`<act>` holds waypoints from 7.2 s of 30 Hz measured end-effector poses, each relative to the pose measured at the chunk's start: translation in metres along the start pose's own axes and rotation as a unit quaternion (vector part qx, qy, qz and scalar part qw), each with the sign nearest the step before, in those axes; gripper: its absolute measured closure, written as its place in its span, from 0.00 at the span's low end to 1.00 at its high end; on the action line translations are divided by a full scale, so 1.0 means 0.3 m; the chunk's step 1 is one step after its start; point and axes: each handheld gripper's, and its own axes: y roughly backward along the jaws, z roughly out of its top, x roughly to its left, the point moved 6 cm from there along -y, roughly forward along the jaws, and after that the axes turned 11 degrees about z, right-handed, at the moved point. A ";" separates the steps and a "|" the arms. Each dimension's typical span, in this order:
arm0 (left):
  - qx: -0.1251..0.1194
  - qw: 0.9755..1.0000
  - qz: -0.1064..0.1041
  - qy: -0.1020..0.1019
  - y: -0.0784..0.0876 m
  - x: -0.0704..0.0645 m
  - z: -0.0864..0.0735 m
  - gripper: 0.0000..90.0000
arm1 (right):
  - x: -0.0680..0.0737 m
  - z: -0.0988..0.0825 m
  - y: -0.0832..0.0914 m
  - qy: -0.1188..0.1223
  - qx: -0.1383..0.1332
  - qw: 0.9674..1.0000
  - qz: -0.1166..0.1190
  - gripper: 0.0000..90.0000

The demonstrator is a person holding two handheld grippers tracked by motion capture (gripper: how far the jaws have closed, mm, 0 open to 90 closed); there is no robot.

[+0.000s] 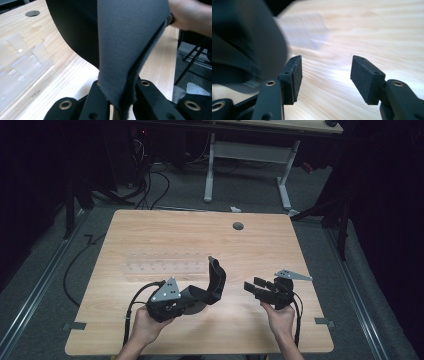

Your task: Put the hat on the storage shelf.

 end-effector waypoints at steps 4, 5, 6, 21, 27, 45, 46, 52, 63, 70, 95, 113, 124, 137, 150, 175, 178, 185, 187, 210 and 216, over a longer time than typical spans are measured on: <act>-0.014 1.000 0.007 0.016 0.017 0.022 0.026 0.96 | -0.085 -0.065 -0.020 0.013 0.033 0.996 -0.078 0.47; -0.014 1.000 0.007 0.016 0.017 0.022 0.026 0.96 | -0.085 -0.065 -0.020 0.013 0.033 0.996 -0.078 0.47; -0.016 1.000 0.009 0.019 0.022 0.029 0.032 0.96 | -0.100 -0.077 -0.024 0.019 0.040 0.994 -0.096 0.47; -0.057 0.996 0.034 0.053 0.067 0.102 0.120 0.96 | -0.194 -0.147 -0.053 0.055 0.078 0.976 -0.197 0.43; -0.076 0.994 0.044 0.061 0.081 0.130 0.161 0.96 | -0.205 -0.156 -0.056 0.061 0.079 0.973 -0.209 0.43; -0.132 0.984 0.077 0.089 0.156 0.236 0.274 0.96 | -0.204 -0.158 -0.057 0.062 0.079 0.973 -0.209 0.41; -0.134 0.984 0.080 0.090 0.159 0.243 0.277 0.96 | -0.203 -0.158 -0.057 0.061 0.079 0.973 -0.209 0.41; -0.146 0.980 0.097 0.094 0.186 0.293 0.314 0.96 | -0.203 -0.158 -0.057 0.061 0.079 0.973 -0.209 0.41; -0.181 0.968 0.137 0.110 0.242 0.412 0.383 0.96 | -0.202 -0.158 -0.058 0.063 0.081 0.973 -0.207 0.40; -0.198 0.960 0.163 0.114 0.256 0.489 0.422 0.96 | -0.202 -0.158 -0.058 0.063 0.081 0.973 -0.207 0.40; -0.189 0.942 0.263 0.091 0.234 0.683 0.387 0.96 | -0.198 -0.160 -0.060 0.064 0.083 0.973 -0.205 0.37; -0.185 0.929 0.308 0.091 0.175 0.760 0.317 0.96 | -0.197 -0.161 -0.060 0.067 0.085 0.973 -0.202 0.37; -0.179 0.928 0.313 0.090 0.144 0.785 0.267 0.95 | -0.195 -0.162 -0.060 0.066 0.086 0.973 -0.202 0.37; -0.173 0.928 0.306 0.121 0.164 0.802 0.229 0.78 | -0.195 -0.162 -0.060 0.066 0.085 0.973 -0.202 0.37; -0.162 0.925 0.319 0.125 0.210 0.785 0.222 0.41 | -0.196 -0.162 -0.061 0.067 0.086 0.973 -0.202 0.36; -0.180 0.927 0.296 0.146 0.333 0.663 0.165 0.40 | -0.195 -0.162 -0.061 0.068 0.086 0.974 -0.200 0.36; -0.180 0.928 0.291 0.146 0.343 0.645 0.157 0.40 | -0.195 -0.162 -0.061 0.068 0.086 0.974 -0.200 0.36; -0.178 0.933 0.277 0.146 0.346 0.595 0.139 0.41 | -0.195 -0.162 -0.061 0.068 0.086 0.974 -0.200 0.36; -0.174 0.935 0.272 0.144 0.340 0.582 0.134 0.41 | -0.195 -0.162 -0.061 0.068 0.086 0.974 -0.200 0.36; -0.122 0.959 0.218 0.132 0.194 0.449 0.082 0.44 | -0.195 -0.162 -0.061 0.068 0.086 0.974 -0.200 0.36; -0.111 0.964 0.204 0.129 0.159 0.421 0.077 0.44 | -0.195 -0.162 -0.061 0.068 0.086 0.974 -0.199 0.36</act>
